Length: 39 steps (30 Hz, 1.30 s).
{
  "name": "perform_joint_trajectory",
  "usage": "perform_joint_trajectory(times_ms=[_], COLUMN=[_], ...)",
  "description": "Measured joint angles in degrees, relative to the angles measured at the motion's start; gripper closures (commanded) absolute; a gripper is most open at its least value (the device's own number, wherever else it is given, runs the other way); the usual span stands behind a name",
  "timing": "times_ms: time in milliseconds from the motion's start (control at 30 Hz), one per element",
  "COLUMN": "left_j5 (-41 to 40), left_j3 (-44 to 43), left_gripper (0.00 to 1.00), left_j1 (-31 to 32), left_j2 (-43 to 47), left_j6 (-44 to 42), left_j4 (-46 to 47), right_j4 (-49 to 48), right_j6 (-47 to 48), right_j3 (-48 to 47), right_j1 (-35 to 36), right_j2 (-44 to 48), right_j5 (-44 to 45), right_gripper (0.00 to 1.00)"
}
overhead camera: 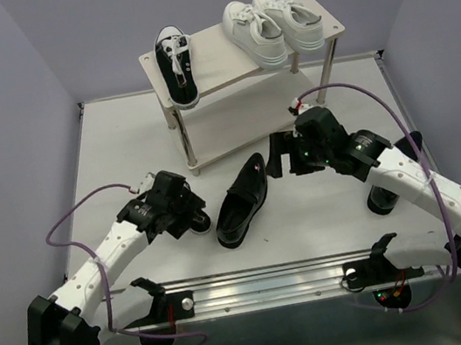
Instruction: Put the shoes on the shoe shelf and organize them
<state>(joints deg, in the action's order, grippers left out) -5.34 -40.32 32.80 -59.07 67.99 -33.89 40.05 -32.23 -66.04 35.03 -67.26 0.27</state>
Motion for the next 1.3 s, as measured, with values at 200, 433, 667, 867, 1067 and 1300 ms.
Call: perform_joint_trajectory(times_ms=[200,433,667,867,1067,1300], left_j5=[-5.8,-21.1,-26.7,-26.0,-24.2,-21.8], left_j3=[-13.3,-37.6,-49.5,-53.0,-52.1,-48.7], left_gripper=[0.20,0.21,0.22,0.21,0.21,0.21], left_j1=[0.2,-5.2,-19.9,-25.0,-26.3,-26.6], left_j2=[2.5,3.1,0.5,-2.7,-2.1,-0.7], left_j6=[-1.6,-8.2,-20.3,-26.7,-28.7,-29.2], left_j4=[-8.9,-20.4,-23.0,-22.6,-22.0,-21.4], right_j4=[-0.8,-2.7,-6.2,-9.2,-10.8,-11.7], right_j6=[-0.3,3.7,9.6,13.5,15.2,15.6], right_j3=[-1.6,-8.9,-18.2,-23.4,-25.5,-28.3], right_j1=[12.8,24.4,30.7,31.8,31.8,31.8], right_j2=[-5.7,-16.5,-26.4,-36.7,-44.7,-50.2], right_j5=[5.9,13.1,16.3,16.0,13.7,11.5], right_gripper=[0.01,0.01,0.01,0.01,0.01,0.18])
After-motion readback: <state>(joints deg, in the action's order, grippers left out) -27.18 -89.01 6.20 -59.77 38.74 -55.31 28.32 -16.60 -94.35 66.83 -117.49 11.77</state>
